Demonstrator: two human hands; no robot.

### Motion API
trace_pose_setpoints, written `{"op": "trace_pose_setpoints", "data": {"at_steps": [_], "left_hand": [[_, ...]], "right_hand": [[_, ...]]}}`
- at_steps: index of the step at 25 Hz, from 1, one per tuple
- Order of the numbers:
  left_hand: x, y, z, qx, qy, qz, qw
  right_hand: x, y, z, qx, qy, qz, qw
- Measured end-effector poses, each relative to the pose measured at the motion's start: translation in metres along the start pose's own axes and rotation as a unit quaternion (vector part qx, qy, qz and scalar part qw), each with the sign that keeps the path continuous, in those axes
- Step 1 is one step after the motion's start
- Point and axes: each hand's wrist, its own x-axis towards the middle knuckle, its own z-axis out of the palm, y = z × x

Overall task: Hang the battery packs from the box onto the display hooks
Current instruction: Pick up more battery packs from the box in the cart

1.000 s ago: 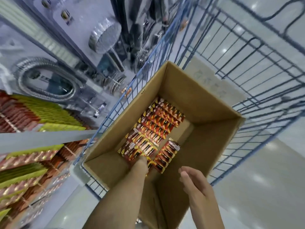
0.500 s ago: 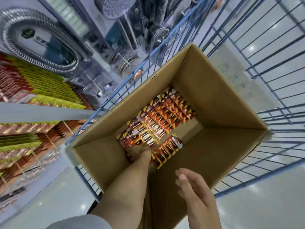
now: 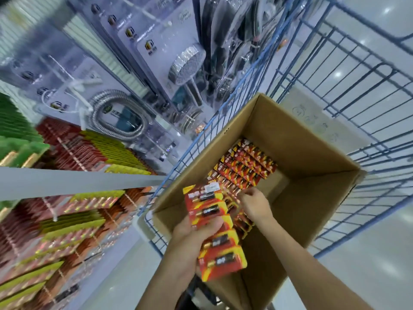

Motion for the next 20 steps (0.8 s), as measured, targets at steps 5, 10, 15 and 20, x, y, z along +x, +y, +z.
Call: {"op": "trace_pose_setpoints", "data": {"at_steps": [5,10,15,20], "left_hand": [[-0.033,0.011,-0.068,0.028,0.129,0.071,0.989],[-0.009,0.014,-0.097,0.031,0.114,0.098,0.988],[0.016,0.003,-0.115,0.056,0.103,0.098,0.988],[0.019,0.008,-0.114,0.056,0.067,0.092,0.992]], "right_hand": [[0.078,0.045,0.099,-0.071,-0.140,0.057,0.986],[0.081,0.075,0.156,-0.289,-0.058,-0.027,0.955],[0.083,0.088,0.179,-0.289,-0.030,-0.043,0.956],[0.110,0.089,0.152,-0.236,0.086,-0.054,0.966]]}}
